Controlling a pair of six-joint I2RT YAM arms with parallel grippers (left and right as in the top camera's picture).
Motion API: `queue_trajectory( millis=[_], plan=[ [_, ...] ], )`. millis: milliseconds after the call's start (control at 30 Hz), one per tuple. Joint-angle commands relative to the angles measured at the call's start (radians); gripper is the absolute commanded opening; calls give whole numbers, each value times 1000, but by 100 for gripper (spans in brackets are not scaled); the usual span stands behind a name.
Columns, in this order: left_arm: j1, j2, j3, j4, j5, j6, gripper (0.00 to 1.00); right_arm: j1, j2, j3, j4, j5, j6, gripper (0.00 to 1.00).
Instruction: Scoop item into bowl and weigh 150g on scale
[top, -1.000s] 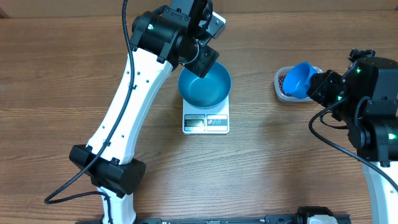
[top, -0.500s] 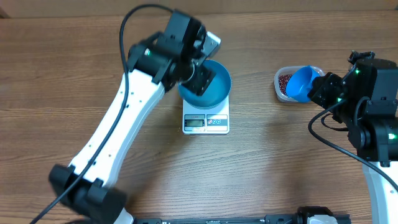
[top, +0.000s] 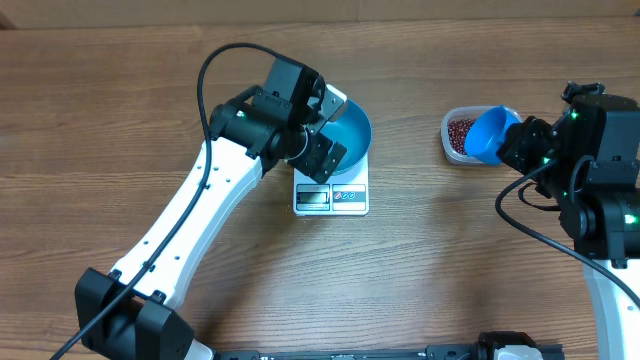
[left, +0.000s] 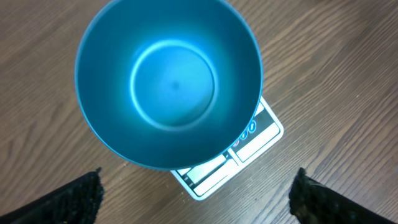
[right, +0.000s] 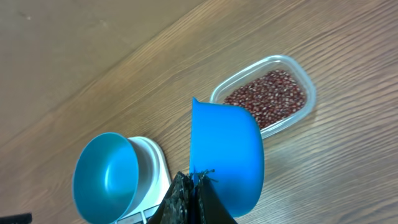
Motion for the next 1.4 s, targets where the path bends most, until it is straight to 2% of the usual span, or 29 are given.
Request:
queue_trajectory(
  millis=[0,267,467,733,1100,1367],
  plan=[
    [-2,0,-5,4,-16,0,100,-3,-7,27,-5,64,-5,4],
    [-2,-1,-5,-59,-32,1,100,-3,20,27,-3,107,-4,4],
    [-2,-22,-5,-98,-2,98,100,-3,93,27,2,115,-8,4],
    [0,-138,-5,-137,33,216,99,-3,174,102,0,159,-32,4],
    [6,-167,-5,-222,52,214,100,-3,292,219,-40,327,-56,4],
    [6,-165,-5,-223,51,213,100,-4,371,223,-16,370,-101,4]
  ],
)
